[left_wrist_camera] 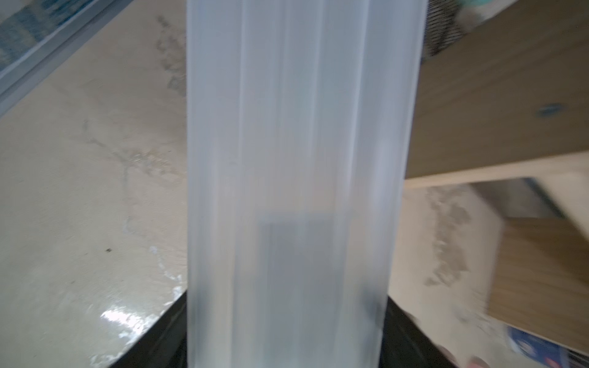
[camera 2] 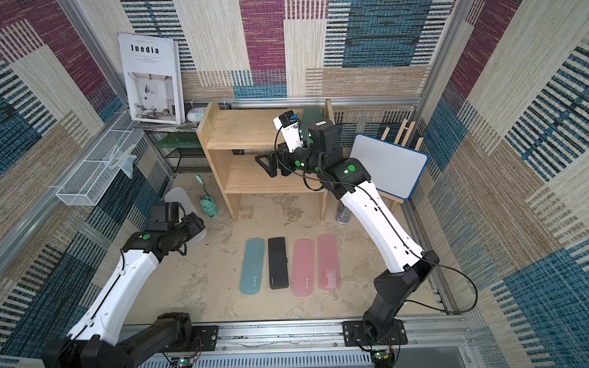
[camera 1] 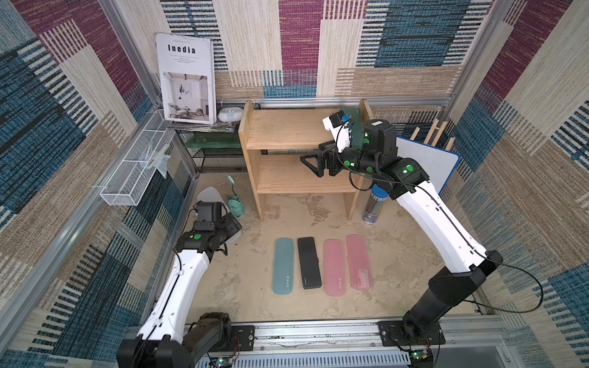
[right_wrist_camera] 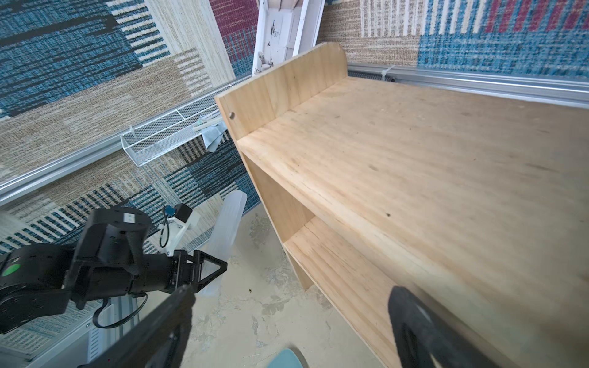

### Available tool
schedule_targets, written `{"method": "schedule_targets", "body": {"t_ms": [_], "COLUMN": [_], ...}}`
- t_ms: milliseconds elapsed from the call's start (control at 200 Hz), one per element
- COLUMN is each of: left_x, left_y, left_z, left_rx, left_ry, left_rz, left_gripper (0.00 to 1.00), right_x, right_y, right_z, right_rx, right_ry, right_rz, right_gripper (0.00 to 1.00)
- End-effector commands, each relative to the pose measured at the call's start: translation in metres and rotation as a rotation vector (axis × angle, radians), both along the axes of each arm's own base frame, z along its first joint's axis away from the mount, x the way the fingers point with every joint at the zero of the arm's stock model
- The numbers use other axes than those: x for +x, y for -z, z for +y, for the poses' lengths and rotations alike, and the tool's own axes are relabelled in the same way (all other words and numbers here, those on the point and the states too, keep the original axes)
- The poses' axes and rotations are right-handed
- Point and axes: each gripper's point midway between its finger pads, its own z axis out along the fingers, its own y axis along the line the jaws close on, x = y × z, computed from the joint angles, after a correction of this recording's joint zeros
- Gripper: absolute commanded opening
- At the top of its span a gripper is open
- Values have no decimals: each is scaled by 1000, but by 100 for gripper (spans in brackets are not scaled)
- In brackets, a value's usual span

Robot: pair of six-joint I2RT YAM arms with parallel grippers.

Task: Remove the pencil cases from the shelf
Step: Pick up the pencil case from the center of the board.

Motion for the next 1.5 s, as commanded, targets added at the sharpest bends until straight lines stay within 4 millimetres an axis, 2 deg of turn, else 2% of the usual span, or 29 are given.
{"method": "schedule_targets", "body": {"t_ms": [0, 50, 125, 155, 215, 265, 376, 526, 681, 877, 962, 1132, 1282, 1498], "left_x": [10, 5, -5, -9, -20, -28, -44, -59, -71, -105, -114, -125, -125, -125], "left_y": [-78, -115, -175, -192, -232, -259, -306, -341, -358, -366, -363, -360, -357, -360], "left_z": [-44, -57, -75, -82, -96, -108, -130, -144, -163, -220, -234, -241, -244, -253], "left_rx": [-102, -118, -141, -150, -179, -223, -348, -496, -596, -679, -703, -714, -748, -789], "left_ry": [247, 333, 452, 493, 590, 676, 838, 976, 1095, 1379, 1445, 1494, 1506, 1549], "left_rz": [-314, -436, -607, -645, -720, -765, -859, -939, -967, -926, -899, -895, -880, -903], "left_gripper": [70, 70, 70, 70, 70, 71, 74, 79, 80, 81, 80, 79, 78, 77], "right_x": [-11, -28, -41, -45, -48, -43, -37, -41, -44, -52, -58, -73, -95, -110], "right_y": [-25, -44, -73, -82, -94, -95, -91, -96, -95, -98, -107, -116, -131, -142], "right_z": [3, 1, -10, -14, -18, -16, -11, -11, -7, 7, 5, -1, -8, -12], "right_rx": [112, 182, 251, 270, 304, 315, 320, 330, 332, 340, 347, 335, 328, 336], "right_ry": [-170, -352, -517, -573, -636, -649, -685, -732, -771, -829, -852, -886, -917, -939], "right_rz": [15, 34, 32, 26, 19, 23, 49, 36, 48, 28, -9, -36, -109, -162], "right_gripper": [99, 99, 99, 99, 99, 99, 99, 99, 99, 99, 99, 99, 100, 100]}}
